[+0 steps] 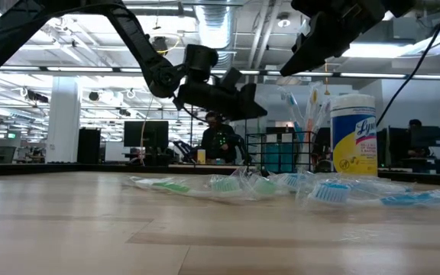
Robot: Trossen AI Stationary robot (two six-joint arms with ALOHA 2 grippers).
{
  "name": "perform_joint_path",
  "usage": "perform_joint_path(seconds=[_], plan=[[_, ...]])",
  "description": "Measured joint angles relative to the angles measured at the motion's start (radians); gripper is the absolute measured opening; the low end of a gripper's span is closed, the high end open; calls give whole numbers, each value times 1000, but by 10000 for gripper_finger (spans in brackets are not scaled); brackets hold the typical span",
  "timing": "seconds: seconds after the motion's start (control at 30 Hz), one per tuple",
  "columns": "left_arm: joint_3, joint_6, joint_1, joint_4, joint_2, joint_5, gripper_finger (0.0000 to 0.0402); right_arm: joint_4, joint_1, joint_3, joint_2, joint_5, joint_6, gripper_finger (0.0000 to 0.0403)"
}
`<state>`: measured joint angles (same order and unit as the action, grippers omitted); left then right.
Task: Pick & Place toothbrushing station
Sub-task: Put the green toothbrush into the mesh organizer
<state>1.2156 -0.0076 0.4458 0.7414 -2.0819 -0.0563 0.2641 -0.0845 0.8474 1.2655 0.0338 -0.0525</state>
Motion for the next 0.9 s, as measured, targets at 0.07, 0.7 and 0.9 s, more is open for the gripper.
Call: perform_joint_path(seconds=[0.07,0.7,0.9], plan=[[0,-1,-1,-1,0,0,109,1,0,0,0,0,0,102],[0,4,-7,-363,208,0,142,-5,-8,-18,0,-4,9,102],[-1,32,-42,-571,283,-1,139,-5,-23,-18,0,-7,11,102]])
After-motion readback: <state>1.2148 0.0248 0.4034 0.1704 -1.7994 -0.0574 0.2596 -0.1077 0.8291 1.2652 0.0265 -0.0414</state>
